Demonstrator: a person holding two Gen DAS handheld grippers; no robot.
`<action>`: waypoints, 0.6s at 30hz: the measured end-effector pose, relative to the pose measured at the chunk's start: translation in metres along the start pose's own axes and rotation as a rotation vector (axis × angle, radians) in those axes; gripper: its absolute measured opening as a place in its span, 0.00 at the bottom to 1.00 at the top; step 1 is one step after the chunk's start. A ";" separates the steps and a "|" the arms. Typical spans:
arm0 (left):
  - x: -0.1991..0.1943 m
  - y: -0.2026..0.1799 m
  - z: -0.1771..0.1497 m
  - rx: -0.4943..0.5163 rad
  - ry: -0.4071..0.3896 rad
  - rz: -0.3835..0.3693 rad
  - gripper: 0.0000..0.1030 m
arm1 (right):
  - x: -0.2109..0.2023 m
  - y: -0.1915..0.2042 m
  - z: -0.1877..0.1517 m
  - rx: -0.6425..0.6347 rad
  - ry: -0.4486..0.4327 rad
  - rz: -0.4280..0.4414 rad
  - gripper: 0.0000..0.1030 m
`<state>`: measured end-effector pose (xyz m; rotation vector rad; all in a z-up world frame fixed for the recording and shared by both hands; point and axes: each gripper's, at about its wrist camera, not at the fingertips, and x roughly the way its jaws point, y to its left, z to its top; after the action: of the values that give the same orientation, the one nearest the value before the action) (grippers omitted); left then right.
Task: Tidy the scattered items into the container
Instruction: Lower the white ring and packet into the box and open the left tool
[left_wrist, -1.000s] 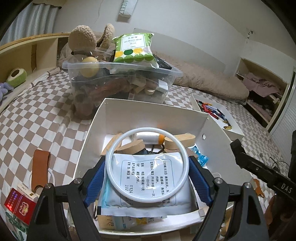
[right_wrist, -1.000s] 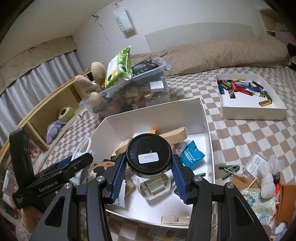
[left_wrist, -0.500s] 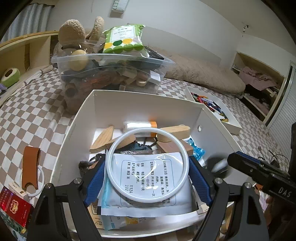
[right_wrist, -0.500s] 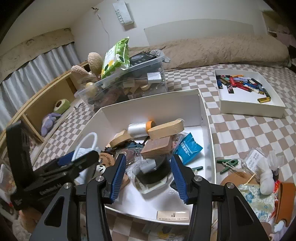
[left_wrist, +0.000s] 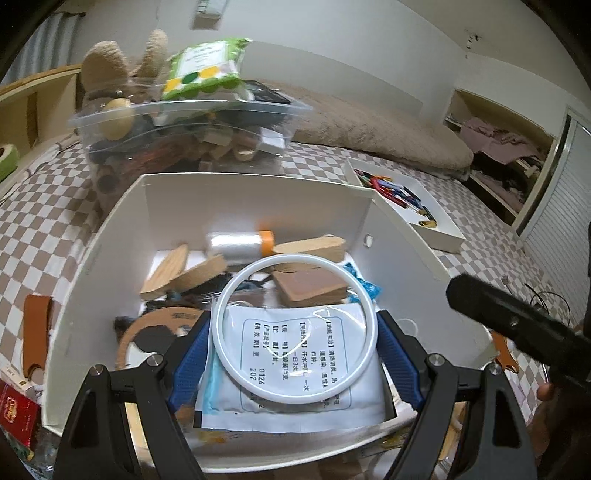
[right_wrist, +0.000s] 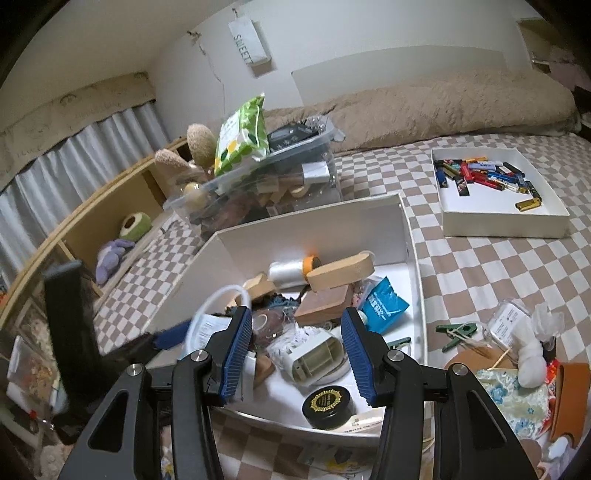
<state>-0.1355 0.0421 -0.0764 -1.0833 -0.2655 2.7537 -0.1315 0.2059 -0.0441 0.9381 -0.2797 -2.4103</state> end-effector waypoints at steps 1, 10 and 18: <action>0.002 -0.005 0.001 0.009 -0.001 -0.004 0.82 | -0.004 -0.001 0.001 0.005 -0.010 0.003 0.49; 0.021 -0.051 0.013 0.029 0.016 -0.069 0.82 | -0.031 -0.020 0.009 0.066 -0.077 0.018 0.49; 0.043 -0.069 0.004 0.052 0.079 -0.082 1.00 | -0.041 -0.036 0.013 0.116 -0.103 0.021 0.49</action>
<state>-0.1624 0.1182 -0.0862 -1.1380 -0.2212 2.6242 -0.1299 0.2584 -0.0246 0.8580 -0.4692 -2.4487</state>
